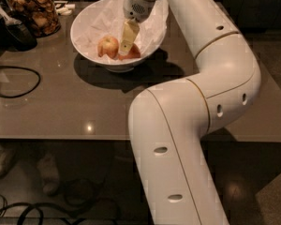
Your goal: Pick apple from white bowl
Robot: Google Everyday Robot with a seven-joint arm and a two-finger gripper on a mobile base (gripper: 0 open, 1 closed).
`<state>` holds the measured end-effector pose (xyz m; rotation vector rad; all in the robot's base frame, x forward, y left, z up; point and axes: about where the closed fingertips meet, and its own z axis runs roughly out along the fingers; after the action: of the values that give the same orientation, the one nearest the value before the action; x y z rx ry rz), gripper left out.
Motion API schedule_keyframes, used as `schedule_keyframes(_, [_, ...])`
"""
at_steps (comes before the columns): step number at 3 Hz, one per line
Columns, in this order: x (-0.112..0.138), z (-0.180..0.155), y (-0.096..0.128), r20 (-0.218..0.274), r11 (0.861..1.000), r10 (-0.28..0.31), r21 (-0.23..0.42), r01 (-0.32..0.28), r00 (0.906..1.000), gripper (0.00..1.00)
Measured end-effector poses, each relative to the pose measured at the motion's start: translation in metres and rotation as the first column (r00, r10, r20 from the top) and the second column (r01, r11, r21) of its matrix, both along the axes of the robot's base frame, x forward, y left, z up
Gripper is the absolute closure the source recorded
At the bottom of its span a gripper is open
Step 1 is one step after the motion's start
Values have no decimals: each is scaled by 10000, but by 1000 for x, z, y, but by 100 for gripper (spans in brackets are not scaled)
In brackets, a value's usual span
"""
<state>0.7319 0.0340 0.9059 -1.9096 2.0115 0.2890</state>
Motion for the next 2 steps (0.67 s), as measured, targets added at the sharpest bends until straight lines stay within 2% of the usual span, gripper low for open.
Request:
schedule_keyframes(1, [0, -6, 3, -129, 10000, 74, 43, -73, 9999, 28])
schedule_keyframes(2, [-2, -17, 0, -469, 10000, 22, 49, -20, 9989, 29])
